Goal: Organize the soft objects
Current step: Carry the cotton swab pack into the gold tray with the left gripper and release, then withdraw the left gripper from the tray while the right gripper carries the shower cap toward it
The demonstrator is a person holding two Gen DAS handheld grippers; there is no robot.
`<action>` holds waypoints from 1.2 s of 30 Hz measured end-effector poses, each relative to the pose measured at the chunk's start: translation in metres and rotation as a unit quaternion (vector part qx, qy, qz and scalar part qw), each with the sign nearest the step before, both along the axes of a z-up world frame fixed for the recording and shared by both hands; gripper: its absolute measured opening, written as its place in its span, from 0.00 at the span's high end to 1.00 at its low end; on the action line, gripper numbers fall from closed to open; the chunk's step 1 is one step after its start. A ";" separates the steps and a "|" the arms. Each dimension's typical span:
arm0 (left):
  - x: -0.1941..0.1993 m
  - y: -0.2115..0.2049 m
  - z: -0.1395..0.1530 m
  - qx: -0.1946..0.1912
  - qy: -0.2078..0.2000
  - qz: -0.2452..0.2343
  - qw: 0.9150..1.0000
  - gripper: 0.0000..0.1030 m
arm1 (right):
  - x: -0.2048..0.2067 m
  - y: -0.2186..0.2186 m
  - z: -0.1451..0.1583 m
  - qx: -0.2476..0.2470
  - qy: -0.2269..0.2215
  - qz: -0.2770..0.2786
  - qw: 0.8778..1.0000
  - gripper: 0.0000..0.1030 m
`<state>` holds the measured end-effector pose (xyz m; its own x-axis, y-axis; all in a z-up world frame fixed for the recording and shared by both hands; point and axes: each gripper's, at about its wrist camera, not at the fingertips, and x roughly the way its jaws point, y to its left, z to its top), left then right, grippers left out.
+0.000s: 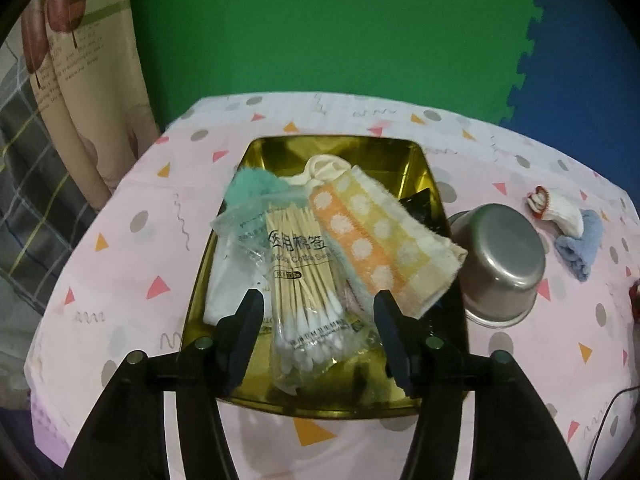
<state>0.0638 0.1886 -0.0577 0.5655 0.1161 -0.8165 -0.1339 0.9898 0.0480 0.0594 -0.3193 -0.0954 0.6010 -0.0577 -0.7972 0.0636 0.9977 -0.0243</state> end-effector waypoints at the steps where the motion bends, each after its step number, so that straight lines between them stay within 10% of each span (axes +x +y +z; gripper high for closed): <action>1: -0.002 -0.001 0.002 0.002 -0.003 -0.002 1.000 0.45 | 0.000 0.000 0.000 -0.001 0.000 0.000 1.000 0.56; 36: -0.069 0.047 -0.003 -0.017 -0.065 0.140 0.988 0.27 | 0.001 0.009 0.007 -0.023 0.008 -0.036 0.999 0.65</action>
